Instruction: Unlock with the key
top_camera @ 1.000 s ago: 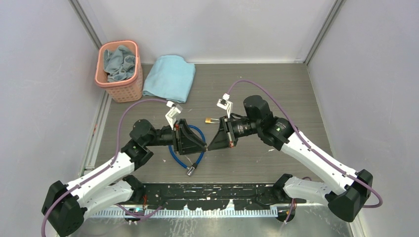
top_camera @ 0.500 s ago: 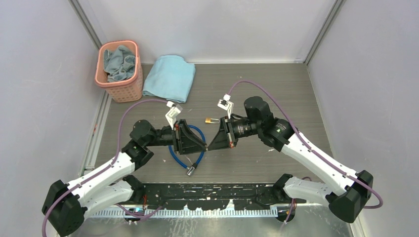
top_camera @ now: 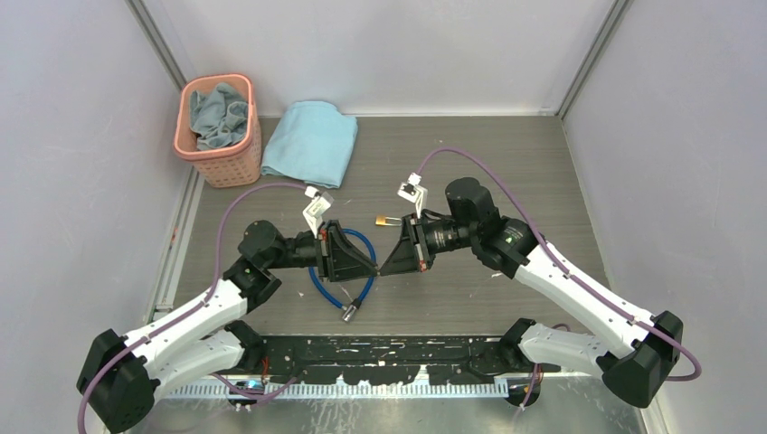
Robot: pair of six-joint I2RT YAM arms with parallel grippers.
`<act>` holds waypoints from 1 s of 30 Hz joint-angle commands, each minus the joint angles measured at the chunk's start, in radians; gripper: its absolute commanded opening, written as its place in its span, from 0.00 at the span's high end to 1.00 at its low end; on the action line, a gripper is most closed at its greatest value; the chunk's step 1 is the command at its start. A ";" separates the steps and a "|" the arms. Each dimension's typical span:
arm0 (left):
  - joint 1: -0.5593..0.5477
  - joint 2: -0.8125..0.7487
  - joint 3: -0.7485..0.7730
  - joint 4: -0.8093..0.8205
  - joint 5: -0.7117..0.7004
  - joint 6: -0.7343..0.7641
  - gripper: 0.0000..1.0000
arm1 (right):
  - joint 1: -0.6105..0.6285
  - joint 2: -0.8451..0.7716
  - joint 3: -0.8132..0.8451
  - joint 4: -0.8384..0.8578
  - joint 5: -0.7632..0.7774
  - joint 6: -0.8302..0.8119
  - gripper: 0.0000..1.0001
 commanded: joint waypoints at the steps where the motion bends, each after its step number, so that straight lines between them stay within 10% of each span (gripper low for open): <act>1: -0.005 -0.017 -0.004 0.057 0.003 -0.011 0.82 | 0.003 -0.004 0.008 0.044 0.018 -0.020 0.99; 6: -0.005 -0.015 -0.003 0.044 -0.011 -0.006 0.81 | 0.003 -0.008 0.008 0.043 0.014 -0.022 0.99; 12: -0.005 -0.023 0.027 -0.076 -0.053 0.040 0.49 | 0.004 -0.009 0.018 0.009 0.040 -0.027 0.99; 30: -0.007 -0.015 0.033 -0.088 -0.073 0.058 0.62 | 0.003 0.034 0.024 -0.002 0.061 -0.020 0.99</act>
